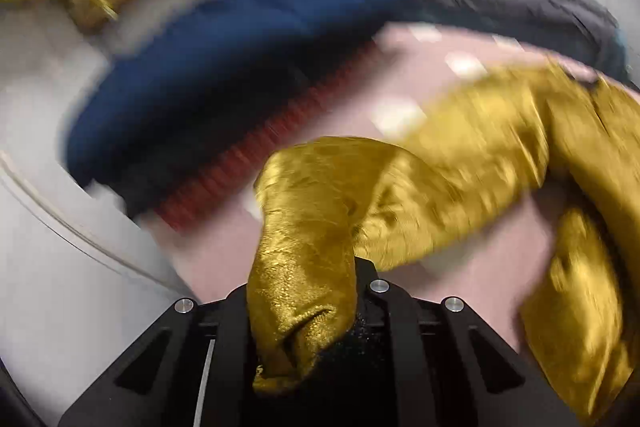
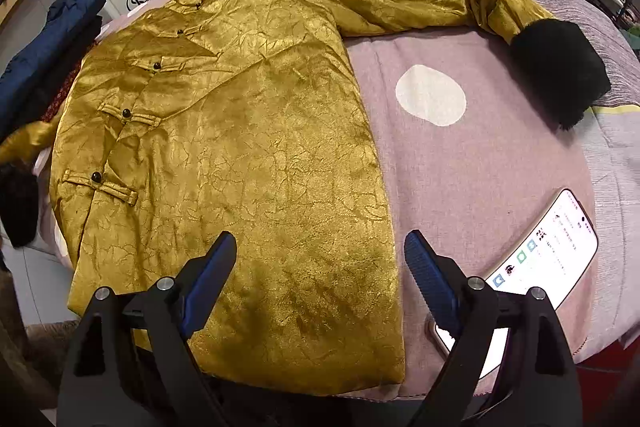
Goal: Fold large clothes
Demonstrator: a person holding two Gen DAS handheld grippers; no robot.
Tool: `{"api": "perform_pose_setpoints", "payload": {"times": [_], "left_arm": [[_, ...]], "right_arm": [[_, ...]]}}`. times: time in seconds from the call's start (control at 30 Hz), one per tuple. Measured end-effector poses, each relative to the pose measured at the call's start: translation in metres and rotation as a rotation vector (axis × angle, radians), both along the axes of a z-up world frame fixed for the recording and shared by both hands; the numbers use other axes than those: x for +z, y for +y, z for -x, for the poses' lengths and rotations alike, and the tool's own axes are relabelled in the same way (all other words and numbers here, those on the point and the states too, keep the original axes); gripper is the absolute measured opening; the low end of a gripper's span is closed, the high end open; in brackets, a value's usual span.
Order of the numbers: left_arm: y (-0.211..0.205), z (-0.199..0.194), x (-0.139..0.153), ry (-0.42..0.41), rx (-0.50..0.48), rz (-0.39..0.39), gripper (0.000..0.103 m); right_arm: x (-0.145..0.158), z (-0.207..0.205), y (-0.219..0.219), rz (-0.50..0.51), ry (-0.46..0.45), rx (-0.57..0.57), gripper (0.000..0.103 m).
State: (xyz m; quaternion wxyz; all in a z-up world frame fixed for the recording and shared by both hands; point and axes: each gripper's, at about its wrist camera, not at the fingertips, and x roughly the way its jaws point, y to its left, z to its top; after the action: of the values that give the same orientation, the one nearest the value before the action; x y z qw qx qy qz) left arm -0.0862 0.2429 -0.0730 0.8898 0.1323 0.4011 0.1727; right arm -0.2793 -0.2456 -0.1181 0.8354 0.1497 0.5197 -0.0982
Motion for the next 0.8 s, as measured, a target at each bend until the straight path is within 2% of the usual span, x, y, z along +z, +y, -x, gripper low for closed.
{"api": "perform_pose_setpoints", "payload": {"times": [0.03, 0.07, 0.17, 0.2, 0.23, 0.27, 0.3, 0.43, 0.57, 0.7, 0.8], "left_arm": [[0.01, -0.01, 0.019, -0.053, 0.034, -0.042, 0.017], [0.019, -0.02, 0.029, -0.061, 0.047, -0.047, 0.023], [0.037, -0.047, 0.028, 0.001, 0.079, 0.004, 0.044], [0.04, -0.049, 0.025, 0.017, 0.083, 0.026, 0.057], [0.042, -0.048, 0.019, 0.03, 0.076, 0.073, 0.066], [0.042, -0.042, 0.014, 0.023, 0.061, 0.126, 0.084], [0.042, -0.032, 0.008, 0.004, 0.045, 0.177, 0.094], [0.019, 0.005, -0.014, 0.006, -0.036, 0.282, 0.094], [-0.019, 0.03, -0.03, 0.025, -0.204, 0.34, 0.096], [-0.063, 0.026, -0.051, 0.127, -0.379, 0.371, 0.096], [-0.093, 0.021, -0.072, 0.182, -0.453, 0.411, 0.096]], "right_arm": [[0.001, 0.0, -0.001, -0.002, -0.002, -0.005, 0.085], [0.002, 0.0, -0.002, -0.005, -0.005, -0.009, 0.085], [0.002, 0.0, -0.002, -0.015, -0.005, -0.013, 0.085], [0.002, -0.001, -0.001, -0.014, -0.002, -0.015, 0.085], [0.002, 0.0, -0.001, -0.013, -0.002, -0.017, 0.085], [0.003, 0.001, 0.0, -0.012, -0.004, -0.017, 0.085], [0.004, 0.002, 0.0, -0.009, -0.007, -0.018, 0.085], [-0.003, 0.004, -0.001, -0.012, 0.017, -0.023, 0.085], [-0.008, 0.003, 0.0, -0.001, 0.03, -0.023, 0.085], [-0.012, 0.001, 0.001, 0.012, 0.041, -0.024, 0.085], [-0.019, 0.001, 0.0, 0.03, 0.075, -0.035, 0.085]]}}
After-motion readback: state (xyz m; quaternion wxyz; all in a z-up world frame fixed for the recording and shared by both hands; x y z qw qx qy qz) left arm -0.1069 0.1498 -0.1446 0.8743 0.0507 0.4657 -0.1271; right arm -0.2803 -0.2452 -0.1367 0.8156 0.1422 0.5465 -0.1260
